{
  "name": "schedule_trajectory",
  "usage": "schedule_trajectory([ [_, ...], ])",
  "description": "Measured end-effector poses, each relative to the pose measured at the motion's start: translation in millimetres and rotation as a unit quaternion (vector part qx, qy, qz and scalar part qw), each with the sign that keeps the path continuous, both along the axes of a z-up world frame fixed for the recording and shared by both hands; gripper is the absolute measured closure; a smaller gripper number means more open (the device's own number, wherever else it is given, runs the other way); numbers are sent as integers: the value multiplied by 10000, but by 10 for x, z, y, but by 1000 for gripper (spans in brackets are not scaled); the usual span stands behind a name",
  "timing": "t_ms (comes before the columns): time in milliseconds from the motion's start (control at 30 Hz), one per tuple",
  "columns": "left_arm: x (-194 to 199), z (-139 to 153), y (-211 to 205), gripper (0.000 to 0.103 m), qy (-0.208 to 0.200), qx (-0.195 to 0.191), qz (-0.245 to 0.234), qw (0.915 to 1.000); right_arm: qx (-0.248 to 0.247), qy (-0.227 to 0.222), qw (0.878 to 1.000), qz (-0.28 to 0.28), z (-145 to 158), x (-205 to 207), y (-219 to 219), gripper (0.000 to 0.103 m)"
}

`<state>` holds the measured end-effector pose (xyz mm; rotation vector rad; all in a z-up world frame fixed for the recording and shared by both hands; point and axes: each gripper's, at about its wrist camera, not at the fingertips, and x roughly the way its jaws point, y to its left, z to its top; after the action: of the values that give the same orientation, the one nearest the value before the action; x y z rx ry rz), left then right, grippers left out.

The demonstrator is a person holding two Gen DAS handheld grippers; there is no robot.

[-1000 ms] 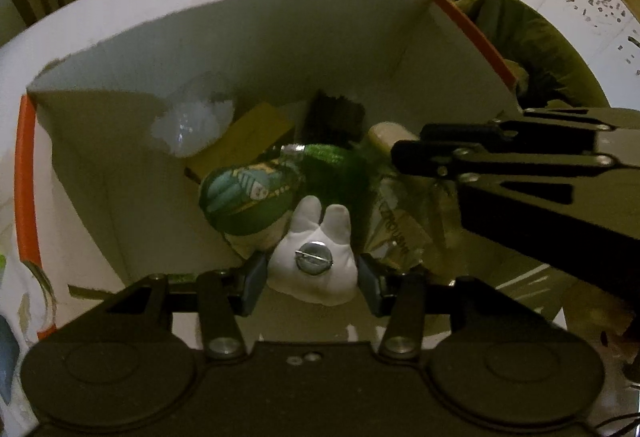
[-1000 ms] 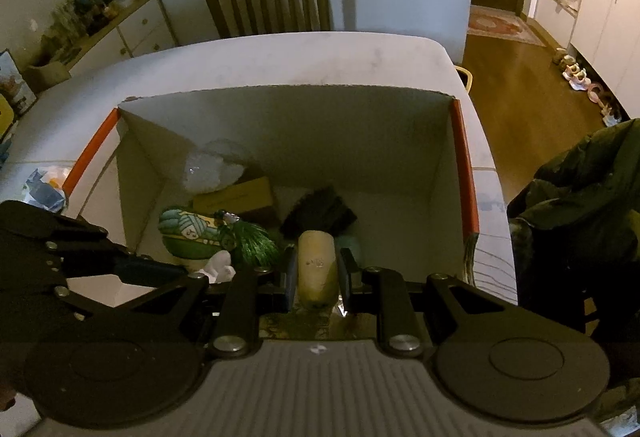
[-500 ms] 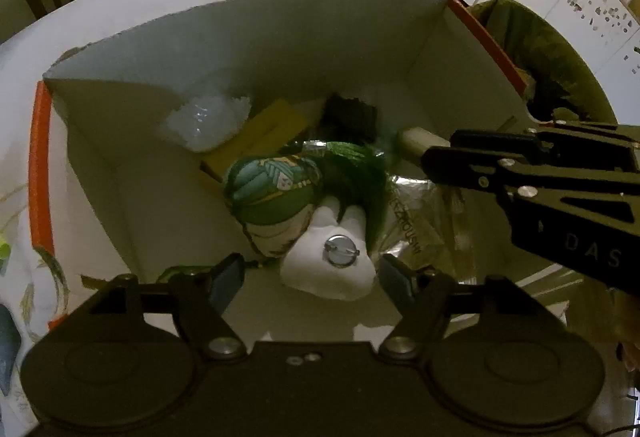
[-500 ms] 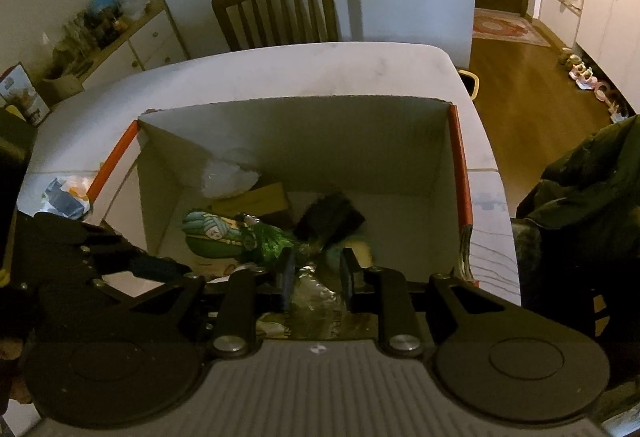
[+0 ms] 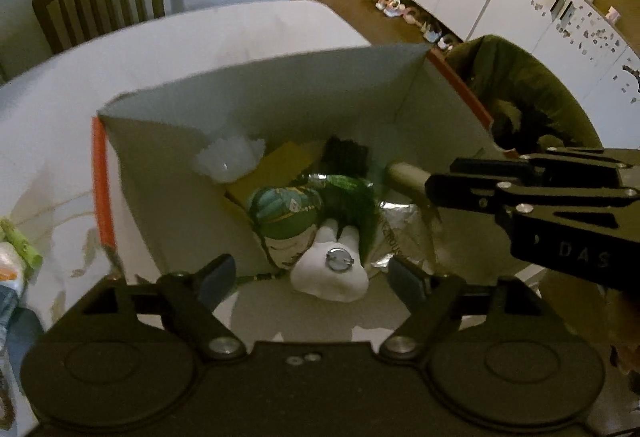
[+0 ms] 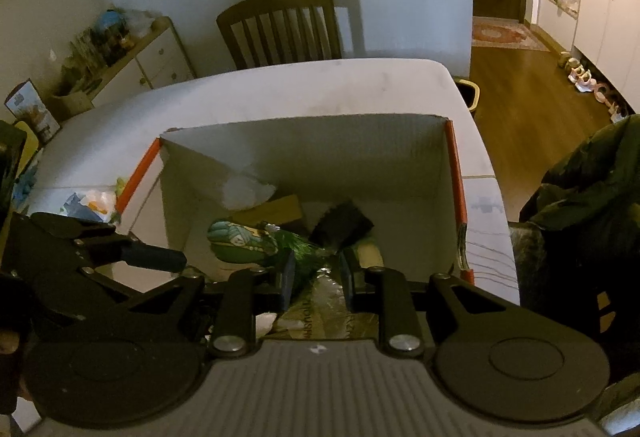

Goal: Organize objects
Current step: 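Lower and release the rabbit item with the left gripper while the right releases the yellow bar, then lift both open tools out of the shoebox and move toward the table items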

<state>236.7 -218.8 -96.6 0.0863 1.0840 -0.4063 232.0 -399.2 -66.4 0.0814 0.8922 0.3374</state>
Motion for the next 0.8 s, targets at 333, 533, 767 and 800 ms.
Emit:
schedule_trajectory([
  [333, -260, 340, 173, 19, -536, -146, -49, 9984, 87, -304, 9995, -52, 234, -258, 49, 80],
  [533, -422, 517, 326, 19, -833, -241, -13, 9962, 117, -466, 9988, -56, 372, -440, 137, 80],
  [767, -581, 679, 561, 18, -1047, -416, 27, 9936, 102, -637, 9979, -45, 509, -660, 297, 79],
  [800, -602, 698, 595, 17, -1069, -438, 33, 9933, 96, -651, 9978, -51, 521, -687, 324, 79],
])
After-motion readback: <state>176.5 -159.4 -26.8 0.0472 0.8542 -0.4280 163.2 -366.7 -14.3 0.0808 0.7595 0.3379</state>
